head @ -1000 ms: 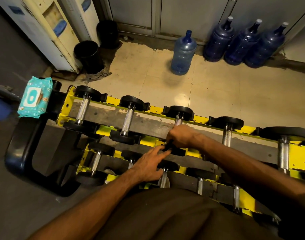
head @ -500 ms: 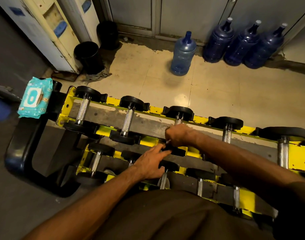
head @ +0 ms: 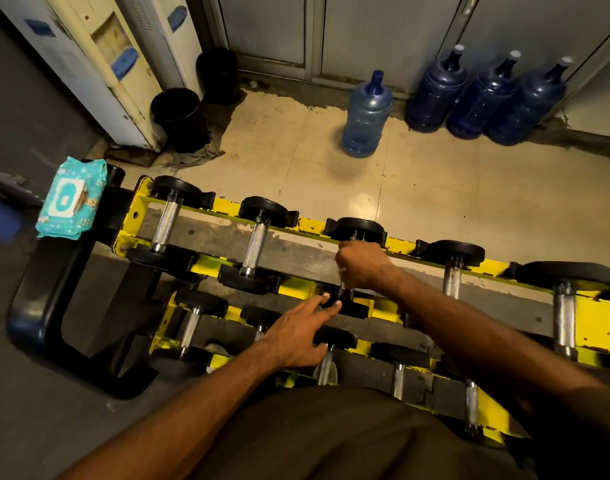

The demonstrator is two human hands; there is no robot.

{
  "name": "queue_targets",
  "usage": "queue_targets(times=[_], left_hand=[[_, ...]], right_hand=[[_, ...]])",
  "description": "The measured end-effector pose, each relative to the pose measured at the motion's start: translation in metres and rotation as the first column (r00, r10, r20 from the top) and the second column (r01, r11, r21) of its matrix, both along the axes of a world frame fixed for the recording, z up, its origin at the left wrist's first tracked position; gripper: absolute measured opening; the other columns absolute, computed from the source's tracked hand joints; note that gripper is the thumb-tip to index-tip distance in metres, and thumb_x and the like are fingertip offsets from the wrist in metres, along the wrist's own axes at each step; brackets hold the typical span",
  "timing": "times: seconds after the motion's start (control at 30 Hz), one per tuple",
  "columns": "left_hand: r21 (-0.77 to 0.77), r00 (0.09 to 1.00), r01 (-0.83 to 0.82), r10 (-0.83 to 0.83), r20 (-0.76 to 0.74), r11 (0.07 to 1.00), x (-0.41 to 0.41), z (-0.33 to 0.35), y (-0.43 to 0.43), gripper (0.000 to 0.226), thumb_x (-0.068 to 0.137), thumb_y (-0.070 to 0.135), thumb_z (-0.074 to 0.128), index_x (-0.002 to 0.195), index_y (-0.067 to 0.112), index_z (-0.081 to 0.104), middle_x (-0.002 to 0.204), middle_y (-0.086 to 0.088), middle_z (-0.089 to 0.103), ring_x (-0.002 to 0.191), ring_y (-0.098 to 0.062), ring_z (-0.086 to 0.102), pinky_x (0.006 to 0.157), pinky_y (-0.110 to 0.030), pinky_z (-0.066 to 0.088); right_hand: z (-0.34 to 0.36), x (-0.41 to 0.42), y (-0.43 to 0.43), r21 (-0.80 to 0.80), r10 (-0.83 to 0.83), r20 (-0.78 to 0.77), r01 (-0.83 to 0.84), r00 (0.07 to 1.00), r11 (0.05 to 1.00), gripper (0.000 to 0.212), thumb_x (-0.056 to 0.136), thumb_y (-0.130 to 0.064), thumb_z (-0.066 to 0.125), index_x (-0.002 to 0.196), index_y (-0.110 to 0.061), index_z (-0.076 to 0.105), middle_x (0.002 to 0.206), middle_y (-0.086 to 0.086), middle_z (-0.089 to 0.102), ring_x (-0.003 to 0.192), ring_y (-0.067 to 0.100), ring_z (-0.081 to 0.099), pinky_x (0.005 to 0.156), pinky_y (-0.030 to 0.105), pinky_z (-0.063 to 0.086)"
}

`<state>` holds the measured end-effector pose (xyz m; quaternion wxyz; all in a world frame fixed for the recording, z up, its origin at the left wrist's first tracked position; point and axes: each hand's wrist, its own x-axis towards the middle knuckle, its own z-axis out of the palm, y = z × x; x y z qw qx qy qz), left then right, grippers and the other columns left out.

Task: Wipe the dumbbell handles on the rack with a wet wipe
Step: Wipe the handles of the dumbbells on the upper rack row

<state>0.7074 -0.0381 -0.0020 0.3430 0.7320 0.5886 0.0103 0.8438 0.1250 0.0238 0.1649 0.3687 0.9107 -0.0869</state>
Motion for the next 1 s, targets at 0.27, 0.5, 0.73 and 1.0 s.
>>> queue_targets(times=[0.27, 0.5, 0.73, 1.0], left_hand=[[-0.024, 1.0, 0.027, -0.027, 0.005, 0.999, -0.004, 0.004, 0.003, 0.087, 0.09, 0.035, 0.065, 0.161, 0.032, 0.015, 0.166, 0.005, 0.008, 0.149, -0.016, 0.021, 0.119, -0.037, 0.03], [-0.026, 1.0, 0.022, -0.022, 0.006, 0.999, -0.005, 0.003, 0.003, 0.087, 0.09, 0.035, 0.065, 0.161, 0.032, 0.016, 0.165, 0.005, 0.008, 0.15, -0.016, 0.02, 0.12, -0.038, 0.031], [-0.049, 1.0, 0.006, -0.005, 0.008, 0.999, -0.006, 0.001, 0.003, 0.087, 0.09, 0.035, 0.065, 0.161, 0.034, 0.015, 0.167, 0.005, 0.004, 0.152, -0.018, 0.014, 0.122, -0.045, 0.028], [-0.05, 1.0, 0.006, -0.005, 0.006, 0.999, -0.005, 0.0, 0.004, 0.086, 0.09, 0.034, 0.065, 0.16, 0.034, 0.016, 0.166, 0.006, 0.007, 0.151, -0.017, 0.017, 0.122, -0.042, 0.029]], right_hand=[[-0.042, 0.046, -0.044, -0.283, -0.46, -0.46, 0.366, 0.759, 0.887, 0.017, 0.091, -0.016, 0.067, 0.108, -0.018, 0.068, 0.107, 0.001, 0.067, 0.094, 0.016, 0.065, 0.078, 0.028, 0.056], [-0.05, 0.033, -0.005, -0.795, -0.916, -0.373, 0.559, -0.145, 0.235, 0.012, 0.09, -0.008, 0.068, 0.1, -0.015, 0.067, 0.1, 0.009, 0.071, 0.084, 0.02, 0.071, 0.064, 0.03, 0.057], [-0.043, 0.047, -0.017, -0.801, -0.987, 0.048, 0.596, 0.152, 0.052, 0.011, 0.089, -0.001, 0.062, 0.092, -0.007, 0.071, 0.098, 0.01, 0.066, 0.09, 0.023, 0.061, 0.064, 0.03, 0.05], [-0.057, 0.027, -0.001, -0.958, -0.921, 0.208, 0.121, -0.33, -0.26, 0.026, 0.098, -0.005, 0.045, 0.114, -0.005, 0.066, 0.095, 0.008, 0.067, 0.084, 0.017, 0.064, 0.07, 0.03, 0.054]])
